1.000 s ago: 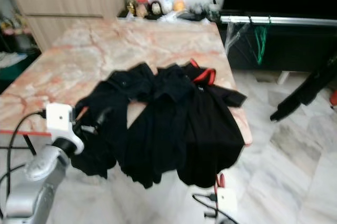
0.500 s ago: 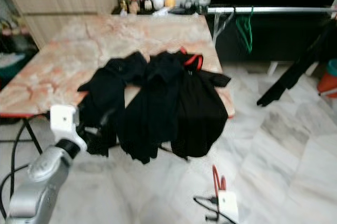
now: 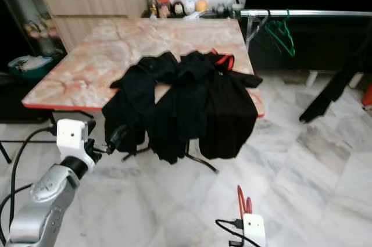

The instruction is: Hang hanger

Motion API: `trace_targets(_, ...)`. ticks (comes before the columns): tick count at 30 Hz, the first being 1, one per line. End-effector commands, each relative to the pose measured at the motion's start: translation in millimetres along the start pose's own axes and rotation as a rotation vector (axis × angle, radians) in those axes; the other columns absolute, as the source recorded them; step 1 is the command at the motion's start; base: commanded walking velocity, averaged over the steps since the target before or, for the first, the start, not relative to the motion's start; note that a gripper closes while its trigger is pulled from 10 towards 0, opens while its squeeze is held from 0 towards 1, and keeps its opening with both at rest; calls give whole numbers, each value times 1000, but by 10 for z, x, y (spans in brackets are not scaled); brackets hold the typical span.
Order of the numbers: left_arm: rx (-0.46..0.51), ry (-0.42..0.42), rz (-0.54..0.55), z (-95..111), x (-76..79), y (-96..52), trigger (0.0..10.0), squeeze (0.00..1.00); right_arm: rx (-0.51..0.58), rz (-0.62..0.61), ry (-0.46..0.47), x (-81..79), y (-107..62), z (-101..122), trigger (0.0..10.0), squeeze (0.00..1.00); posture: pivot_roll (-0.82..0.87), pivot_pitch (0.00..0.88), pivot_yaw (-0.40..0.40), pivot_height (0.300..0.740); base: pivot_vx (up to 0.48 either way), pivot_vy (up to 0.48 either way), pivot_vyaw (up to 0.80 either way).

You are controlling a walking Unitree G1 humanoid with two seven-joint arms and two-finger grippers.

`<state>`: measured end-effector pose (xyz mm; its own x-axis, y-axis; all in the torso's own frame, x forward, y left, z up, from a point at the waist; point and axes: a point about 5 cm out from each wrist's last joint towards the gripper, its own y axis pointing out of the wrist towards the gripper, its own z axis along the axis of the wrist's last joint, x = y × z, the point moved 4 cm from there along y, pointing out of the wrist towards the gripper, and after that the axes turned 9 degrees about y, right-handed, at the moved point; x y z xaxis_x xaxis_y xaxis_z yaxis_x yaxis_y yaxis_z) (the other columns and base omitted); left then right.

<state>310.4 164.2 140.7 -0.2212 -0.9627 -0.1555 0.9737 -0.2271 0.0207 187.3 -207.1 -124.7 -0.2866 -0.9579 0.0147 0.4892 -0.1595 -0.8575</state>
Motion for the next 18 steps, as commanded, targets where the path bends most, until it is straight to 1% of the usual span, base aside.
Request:
trace_targets(1,-1,12,0,19,-15,11,10000,0,0,16,10,-16,7,57,10000,0,-16,0,-31,732,0,0,0)
trace_targets(2,0,14,-1,22,-15,13,10000,0,2,22,-5,-18,8,64,10000,0,-16,0,-31,732,0,0,0)
trace_targets(3,1,24,-9,28,-11,17,10000,0,5,35,-68,-23,9,85,10000,0,-16,0,-32,732,0,0,0)
trace_targets(5,6,34,-22,48,-6,25,10000,0,13,47,-105,-31,10,104,10000,0,-16,0,-32,732,0,0,0)
trace_targets(7,16,56,-62,95,14,46,10000,0,29,58,-153,-42,10,137,10000,0,-22,0,-34,732,0,0,0)
trace_targets(8,16,56,-62,95,14,46,10000,0,29,58,-153,-42,10,137,10000,0,-22,0,-34,732,0,0,0)
trace_targets(9,17,76,-91,115,26,57,10000,0,38,64,-180,-50,10,155,10000,0,-26,0,-34,732,0,0,0)
trace_targets(11,16,115,-149,133,60,61,10000,0,54,44,-288,-34,12,201,10000,0,-26,0,-34,732,0,0,0)
trace_targets(12,13,136,-180,140,80,58,10000,0,64,26,-365,-21,14,232,10000,0,-26,0,-34,732,0,0,0)
trace_targets(13,12,144,-196,142,91,55,10000,0,69,15,-396,-13,14,246,10000,0,-26,0,-34,732,0,0,0)
trace_targets(14,12,144,-196,142,91,55,10000,0,69,15,-396,-13,14,246,10000,0,-26,0,-34,732,0,0,0)
trace_targets(15,8,166,-253,146,140,39,10000,0,82,-3,-437,-2,14,272,10000,0,-30,0,-36,732,0,0,0)
trace_targets(16,3,186,-300,145,185,23,10000,0,96,-8,-444,-2,13,288,10000,0,-30,0,-36,732,0,0,0)
trace_targets(17,3,186,-300,145,185,23,10000,0,96,-8,-444,-2,13,288,10000,0,-30,0,-36,732,0,0,0)
trace_targets(18,-2,203,-342,143,230,9,10000,0,157,-15,-464,69,11,582,10000,0,-30,0,-36,732,0,0,0)
